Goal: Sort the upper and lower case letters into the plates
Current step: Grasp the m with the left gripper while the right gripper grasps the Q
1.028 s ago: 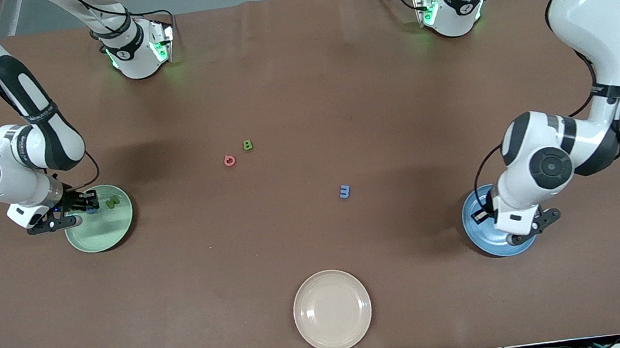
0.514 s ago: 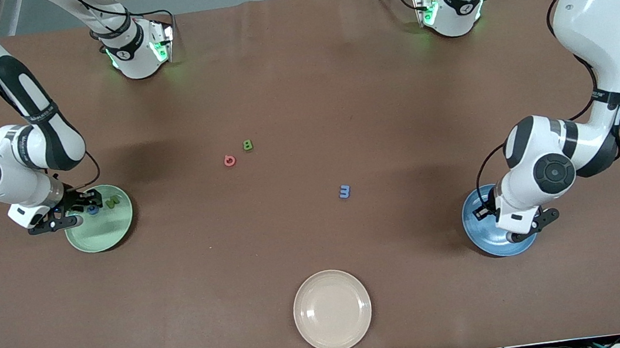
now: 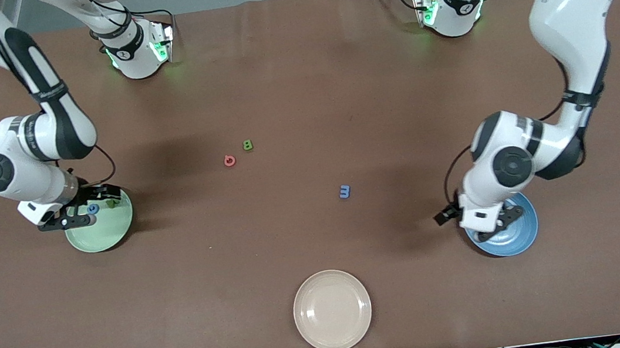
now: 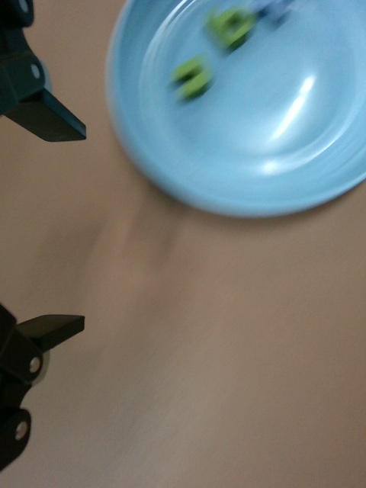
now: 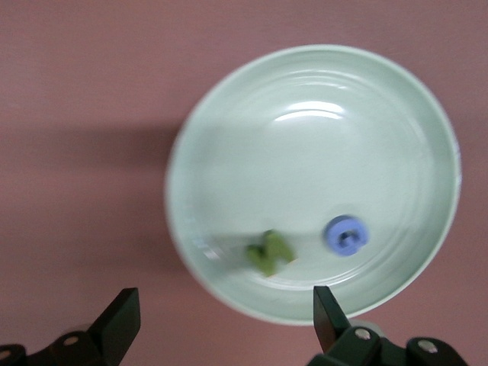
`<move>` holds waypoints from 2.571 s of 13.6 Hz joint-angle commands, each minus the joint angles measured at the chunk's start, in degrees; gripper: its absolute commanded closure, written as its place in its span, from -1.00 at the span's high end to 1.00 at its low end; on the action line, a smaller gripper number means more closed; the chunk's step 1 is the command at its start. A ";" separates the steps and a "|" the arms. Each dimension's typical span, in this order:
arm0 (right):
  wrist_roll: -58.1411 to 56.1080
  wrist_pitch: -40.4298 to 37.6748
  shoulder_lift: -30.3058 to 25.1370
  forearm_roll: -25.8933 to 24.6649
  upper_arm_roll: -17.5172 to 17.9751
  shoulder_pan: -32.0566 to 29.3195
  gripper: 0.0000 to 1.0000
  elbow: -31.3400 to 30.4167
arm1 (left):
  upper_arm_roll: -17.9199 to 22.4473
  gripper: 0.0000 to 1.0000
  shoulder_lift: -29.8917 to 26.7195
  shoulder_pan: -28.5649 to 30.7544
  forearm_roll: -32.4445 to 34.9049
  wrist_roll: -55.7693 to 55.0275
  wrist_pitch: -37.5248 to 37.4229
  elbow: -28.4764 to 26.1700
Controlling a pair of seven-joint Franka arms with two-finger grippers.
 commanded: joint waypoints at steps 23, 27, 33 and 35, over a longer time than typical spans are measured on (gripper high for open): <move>58.74 12.32 8.65 7.89 -0.38 35.44 0.52 -2.81 | 6.80 0.97 8.61 -25.17 0.60 -54.61 9.08 3.86; 58.65 11.79 9.09 7.80 -0.46 35.45 0.49 -2.90 | 6.80 0.71 9.14 -26.05 0.51 -54.78 9.08 3.86; 58.56 11.61 9.18 7.80 -0.46 35.53 0.00 -2.99 | 6.89 -0.45 9.49 -26.05 0.42 -54.43 9.00 4.30; 58.65 11.61 9.18 7.80 -0.46 35.97 -0.12 -2.90 | 6.98 -0.78 9.40 -25.96 0.60 -53.99 9.00 4.83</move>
